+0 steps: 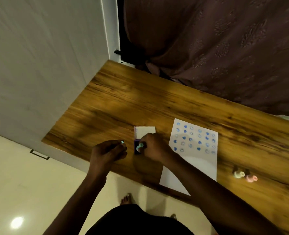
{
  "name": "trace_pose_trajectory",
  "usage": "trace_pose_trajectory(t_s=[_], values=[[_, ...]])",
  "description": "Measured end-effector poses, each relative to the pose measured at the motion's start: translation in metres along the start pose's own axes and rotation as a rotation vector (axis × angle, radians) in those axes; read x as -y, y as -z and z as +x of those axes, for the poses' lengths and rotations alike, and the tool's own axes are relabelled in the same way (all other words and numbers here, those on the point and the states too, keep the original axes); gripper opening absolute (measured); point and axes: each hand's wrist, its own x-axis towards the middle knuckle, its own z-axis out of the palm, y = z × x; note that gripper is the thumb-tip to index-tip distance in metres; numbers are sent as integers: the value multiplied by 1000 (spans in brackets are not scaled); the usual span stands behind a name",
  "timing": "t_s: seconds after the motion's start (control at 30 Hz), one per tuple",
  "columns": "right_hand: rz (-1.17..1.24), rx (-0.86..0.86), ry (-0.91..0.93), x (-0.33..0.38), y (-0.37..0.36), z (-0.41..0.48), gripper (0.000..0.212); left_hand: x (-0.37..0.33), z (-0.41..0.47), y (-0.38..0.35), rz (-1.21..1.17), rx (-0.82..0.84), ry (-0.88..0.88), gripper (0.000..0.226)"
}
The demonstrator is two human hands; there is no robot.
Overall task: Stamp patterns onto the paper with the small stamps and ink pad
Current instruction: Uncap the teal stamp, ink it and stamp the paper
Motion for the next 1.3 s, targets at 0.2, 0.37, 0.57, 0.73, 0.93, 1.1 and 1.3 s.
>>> trace_pose_trajectory(t_s=[0.2, 0.37, 0.57, 0.73, 0.93, 1.1, 1.3], values=[[629, -154, -146, -30, 12, -20, 29, 9, -2, -19, 5, 87, 12, 16], [907, -296, -299, -77, 19, -62, 18, 16, -2, -46, 34, 168, 67, 18], [160, -454, -476, -128, 19, -93, 26, 25, -3, -78, 53, 212, 157, 28], [73, -441, -492, -132, 16, -90, 27, 28, -1, -92, 56, 228, 170, 28], [40, -408, -476, -131, 10, -83, 24, 26, 7, -94, 64, 255, 155, 30], [36, -391, -477, -133, 7, -83, 25, 29, 12, -92, 73, 255, 170, 36], [80, -386, -511, -129, 5, -80, 37, 32, 16, -101, 67, 243, 171, 44]])
